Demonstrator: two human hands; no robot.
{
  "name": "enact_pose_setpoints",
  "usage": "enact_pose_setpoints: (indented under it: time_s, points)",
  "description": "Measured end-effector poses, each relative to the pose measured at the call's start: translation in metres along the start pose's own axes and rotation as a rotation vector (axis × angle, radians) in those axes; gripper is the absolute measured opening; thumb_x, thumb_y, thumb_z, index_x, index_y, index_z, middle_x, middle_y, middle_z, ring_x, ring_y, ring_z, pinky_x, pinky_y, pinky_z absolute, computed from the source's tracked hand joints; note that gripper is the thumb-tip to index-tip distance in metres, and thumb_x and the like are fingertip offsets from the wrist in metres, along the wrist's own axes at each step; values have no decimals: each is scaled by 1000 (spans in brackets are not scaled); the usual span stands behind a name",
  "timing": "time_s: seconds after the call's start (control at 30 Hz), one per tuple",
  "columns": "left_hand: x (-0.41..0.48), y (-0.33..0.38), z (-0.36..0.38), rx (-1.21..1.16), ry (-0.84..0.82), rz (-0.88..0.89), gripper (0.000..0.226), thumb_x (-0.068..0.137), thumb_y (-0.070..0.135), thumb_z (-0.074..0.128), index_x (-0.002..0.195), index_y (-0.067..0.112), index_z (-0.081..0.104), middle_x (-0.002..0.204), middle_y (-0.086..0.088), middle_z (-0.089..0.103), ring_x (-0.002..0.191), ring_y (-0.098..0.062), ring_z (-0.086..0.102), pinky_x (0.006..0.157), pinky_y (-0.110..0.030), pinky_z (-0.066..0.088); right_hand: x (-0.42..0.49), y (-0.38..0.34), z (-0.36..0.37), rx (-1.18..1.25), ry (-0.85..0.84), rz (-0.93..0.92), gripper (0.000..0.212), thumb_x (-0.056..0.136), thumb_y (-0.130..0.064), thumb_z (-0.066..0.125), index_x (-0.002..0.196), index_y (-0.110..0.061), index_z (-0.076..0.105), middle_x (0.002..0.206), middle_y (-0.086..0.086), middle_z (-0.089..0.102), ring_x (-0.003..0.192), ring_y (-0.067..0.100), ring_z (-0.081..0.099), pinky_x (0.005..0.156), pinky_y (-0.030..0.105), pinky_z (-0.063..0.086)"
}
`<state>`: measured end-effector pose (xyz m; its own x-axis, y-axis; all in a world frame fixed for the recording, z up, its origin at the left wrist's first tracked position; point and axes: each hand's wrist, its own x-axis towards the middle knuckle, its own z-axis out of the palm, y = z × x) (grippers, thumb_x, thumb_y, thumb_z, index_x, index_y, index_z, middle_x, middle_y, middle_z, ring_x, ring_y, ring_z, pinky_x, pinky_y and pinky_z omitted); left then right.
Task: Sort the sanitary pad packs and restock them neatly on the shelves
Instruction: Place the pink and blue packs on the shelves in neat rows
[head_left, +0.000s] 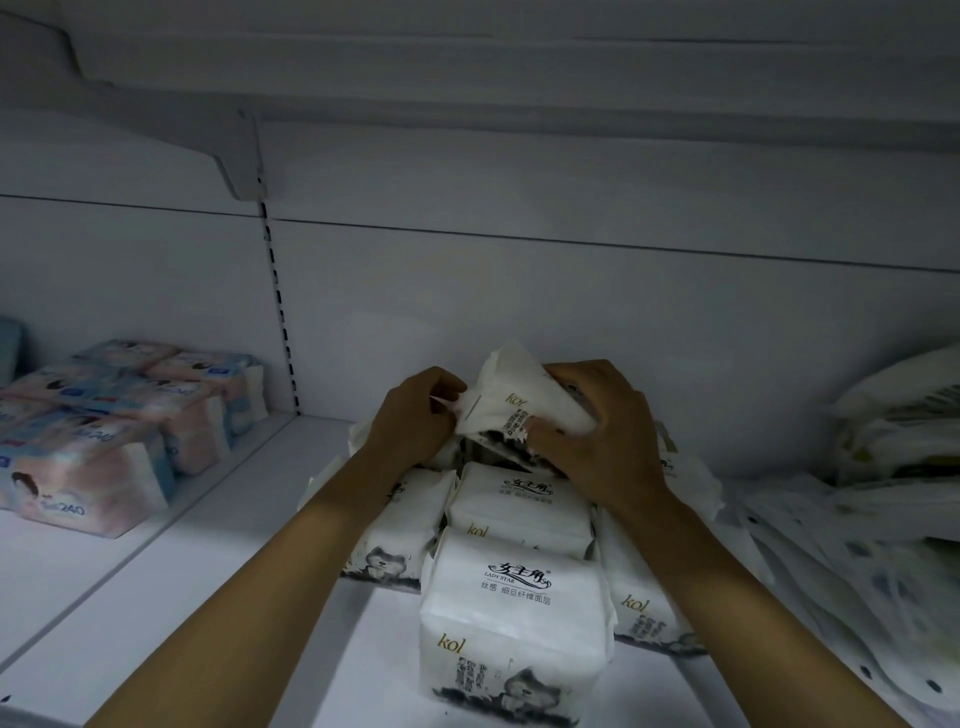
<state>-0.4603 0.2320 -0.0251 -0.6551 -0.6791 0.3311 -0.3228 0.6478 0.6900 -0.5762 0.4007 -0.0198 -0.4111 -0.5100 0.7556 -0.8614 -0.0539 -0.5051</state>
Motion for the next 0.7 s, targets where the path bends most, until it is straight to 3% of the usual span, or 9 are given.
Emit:
enact_pose_setpoints:
  time_s: [0.1,0.2,0.27,0.33,0.43,0.5,0.6,0.7]
  points:
    - [0,0,-1,-21,-8,4,41,80,-10,48,98,25,57,106,7,59,88,-7,53,65,-7,34,-1,0,-1,-127,-156,22,54,60,-57,58,105,-29,69,100,-7,63,94,18,60,87,47,45]
    - [-2,1,-3,-46,-18,11,42,81,-10,47,100,26,58,108,6,60,83,-6,52,65,-7,34,-4,1,5,-352,-328,-50,67,62,-66,41,110,-30,70,112,-6,59,108,17,52,93,31,26]
    - [-4,2,-3,-38,-36,12,36,85,-3,51,104,25,59,109,8,59,85,-5,52,69,-14,36,-4,-1,7,-371,-290,-79,61,68,-61,38,106,-29,73,110,-5,58,108,16,50,91,28,23]
    - [-6,5,-3,-30,-34,17,25,91,10,54,111,24,61,109,11,57,92,-6,51,75,-18,36,-3,-1,5,-315,-177,-89,49,72,-53,40,89,-24,76,92,-4,62,92,18,56,86,31,31]
    - [-7,8,-2,-17,-17,14,24,94,35,56,115,23,61,106,12,57,92,-5,52,75,-20,36,-1,-4,2,-293,-318,43,53,68,-56,32,69,-19,71,71,-2,66,70,18,60,73,37,48]
    - [-7,7,0,45,-33,9,33,89,48,59,116,28,60,109,12,56,98,-5,50,81,-24,35,0,-2,3,-298,-357,88,59,65,-59,29,66,-16,69,66,-1,66,63,18,60,66,38,51]
    - [-10,5,1,215,-92,70,49,78,62,64,119,36,55,122,12,53,115,-11,45,91,-30,35,-1,2,3,-241,-252,108,57,69,-57,32,64,-12,67,60,2,64,60,19,60,63,39,51]
    - [-13,8,1,239,-103,88,56,76,61,68,123,36,53,129,10,51,123,-14,41,98,-32,32,2,-1,1,66,50,138,38,77,-40,40,65,-14,66,63,0,65,64,17,63,63,38,52]
